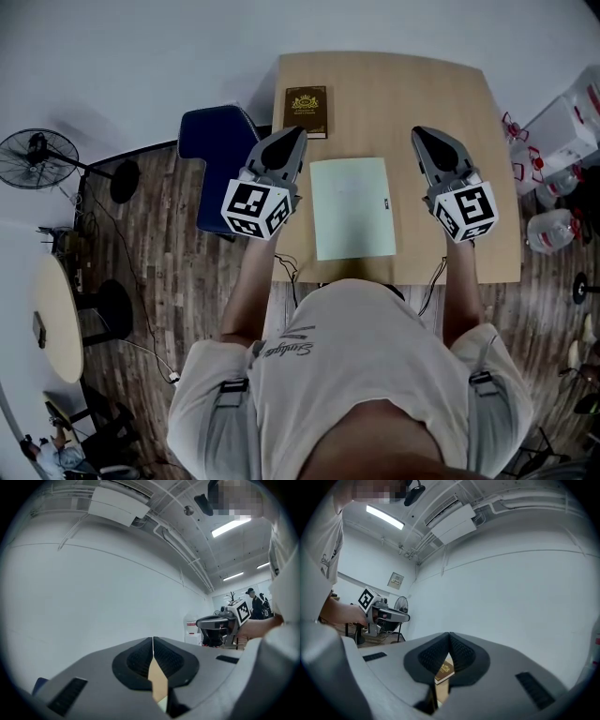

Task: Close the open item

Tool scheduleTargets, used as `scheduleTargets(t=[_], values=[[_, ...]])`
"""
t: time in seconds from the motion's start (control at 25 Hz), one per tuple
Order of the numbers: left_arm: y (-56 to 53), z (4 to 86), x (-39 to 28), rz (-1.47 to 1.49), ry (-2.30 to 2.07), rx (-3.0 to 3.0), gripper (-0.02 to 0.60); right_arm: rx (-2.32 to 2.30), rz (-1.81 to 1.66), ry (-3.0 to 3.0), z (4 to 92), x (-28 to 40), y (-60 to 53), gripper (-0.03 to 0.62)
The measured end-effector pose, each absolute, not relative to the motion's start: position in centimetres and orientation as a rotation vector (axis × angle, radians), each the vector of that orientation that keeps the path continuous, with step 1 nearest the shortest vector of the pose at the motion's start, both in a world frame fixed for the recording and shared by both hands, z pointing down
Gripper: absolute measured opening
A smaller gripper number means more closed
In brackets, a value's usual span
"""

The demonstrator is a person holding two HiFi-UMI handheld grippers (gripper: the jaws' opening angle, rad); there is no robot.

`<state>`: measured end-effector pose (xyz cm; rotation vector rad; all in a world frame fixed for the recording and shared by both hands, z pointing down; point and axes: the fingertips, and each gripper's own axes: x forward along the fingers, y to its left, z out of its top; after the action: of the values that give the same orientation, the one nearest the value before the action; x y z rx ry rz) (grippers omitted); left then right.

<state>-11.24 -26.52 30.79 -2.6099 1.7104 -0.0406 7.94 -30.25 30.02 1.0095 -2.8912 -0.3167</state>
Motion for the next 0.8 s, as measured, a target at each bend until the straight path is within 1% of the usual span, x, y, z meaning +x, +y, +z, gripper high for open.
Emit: scheduleTargets(t=[0.8], values=[[-26.3,31.4,-11.8,-0.060,1.736,-2.610,0.015,0.974,-0.297,-2.895,31.1,7.4,-30.1,-0.005]])
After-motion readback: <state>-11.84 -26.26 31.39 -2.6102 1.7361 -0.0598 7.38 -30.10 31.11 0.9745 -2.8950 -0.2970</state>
